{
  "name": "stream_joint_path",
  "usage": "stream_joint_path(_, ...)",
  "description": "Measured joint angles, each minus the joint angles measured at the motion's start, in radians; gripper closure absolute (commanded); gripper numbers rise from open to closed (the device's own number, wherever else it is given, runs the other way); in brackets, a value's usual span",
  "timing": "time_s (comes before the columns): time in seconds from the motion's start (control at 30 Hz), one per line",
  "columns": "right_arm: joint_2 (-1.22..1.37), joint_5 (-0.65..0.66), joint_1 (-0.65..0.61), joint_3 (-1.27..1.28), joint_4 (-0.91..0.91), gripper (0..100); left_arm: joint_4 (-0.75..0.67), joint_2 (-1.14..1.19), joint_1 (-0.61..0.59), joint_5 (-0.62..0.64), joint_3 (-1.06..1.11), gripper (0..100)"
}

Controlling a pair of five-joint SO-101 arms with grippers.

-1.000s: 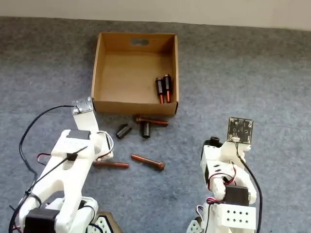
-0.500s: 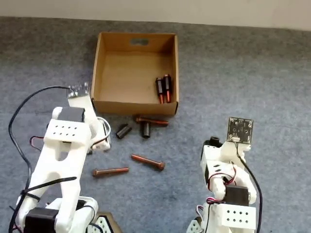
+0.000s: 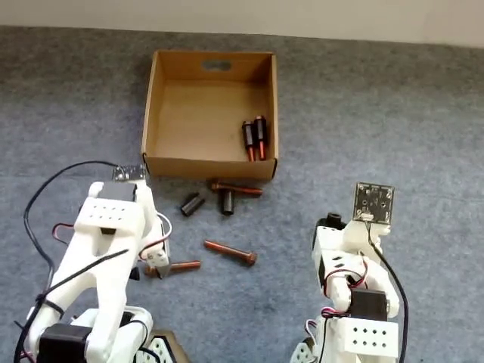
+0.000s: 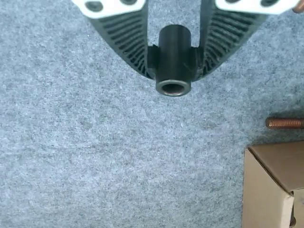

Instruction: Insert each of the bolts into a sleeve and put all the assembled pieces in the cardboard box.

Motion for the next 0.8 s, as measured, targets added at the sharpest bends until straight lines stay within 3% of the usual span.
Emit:
stream_joint_path(0.2,0.000,0.000,0.000,0.000,0.000,99.3,-0.107,0.000,0.000,0.000,0.092,84)
stream_joint_path(0.8,0.000,0.000,0.000,0.000,0.000,99.3,-0.377,0.000,0.000,0.000,0.100,84)
